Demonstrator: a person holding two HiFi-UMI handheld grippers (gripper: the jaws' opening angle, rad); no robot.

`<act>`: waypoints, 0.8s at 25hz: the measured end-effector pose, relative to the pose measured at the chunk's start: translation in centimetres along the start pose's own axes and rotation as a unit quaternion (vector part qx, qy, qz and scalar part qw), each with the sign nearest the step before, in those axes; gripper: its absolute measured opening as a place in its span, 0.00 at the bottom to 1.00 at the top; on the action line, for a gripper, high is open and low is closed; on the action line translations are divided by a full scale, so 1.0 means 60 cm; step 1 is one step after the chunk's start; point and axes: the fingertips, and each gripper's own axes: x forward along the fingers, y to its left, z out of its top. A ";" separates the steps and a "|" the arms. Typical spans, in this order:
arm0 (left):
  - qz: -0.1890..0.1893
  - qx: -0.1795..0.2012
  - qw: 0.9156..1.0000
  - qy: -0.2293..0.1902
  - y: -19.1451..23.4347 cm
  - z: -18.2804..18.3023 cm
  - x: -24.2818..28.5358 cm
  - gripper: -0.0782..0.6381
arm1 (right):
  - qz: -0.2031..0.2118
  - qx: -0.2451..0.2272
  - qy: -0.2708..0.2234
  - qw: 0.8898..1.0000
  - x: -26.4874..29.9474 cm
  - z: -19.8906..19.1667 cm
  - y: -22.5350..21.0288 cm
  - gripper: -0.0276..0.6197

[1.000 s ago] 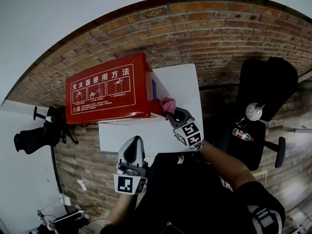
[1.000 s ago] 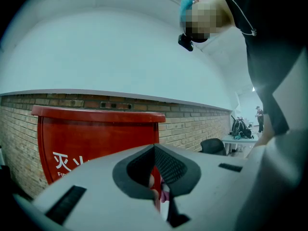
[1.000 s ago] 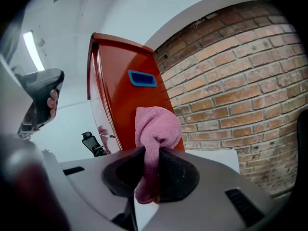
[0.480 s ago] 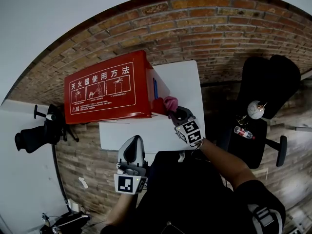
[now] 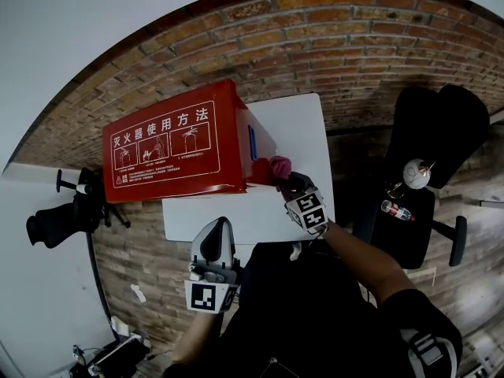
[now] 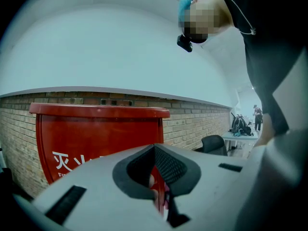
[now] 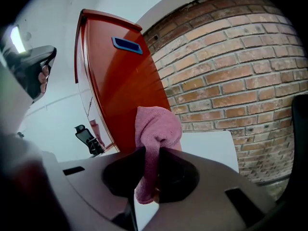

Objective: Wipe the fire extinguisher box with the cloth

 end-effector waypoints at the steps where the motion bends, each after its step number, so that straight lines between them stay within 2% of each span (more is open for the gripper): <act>1: -0.001 0.001 1.000 0.001 0.000 0.000 0.000 0.18 | -0.002 0.001 0.003 1.000 0.003 -0.005 -0.003 0.15; 20: -0.002 0.017 1.000 0.007 0.007 0.005 -0.005 0.18 | -0.035 0.016 0.055 0.998 0.053 -0.101 -0.042 0.15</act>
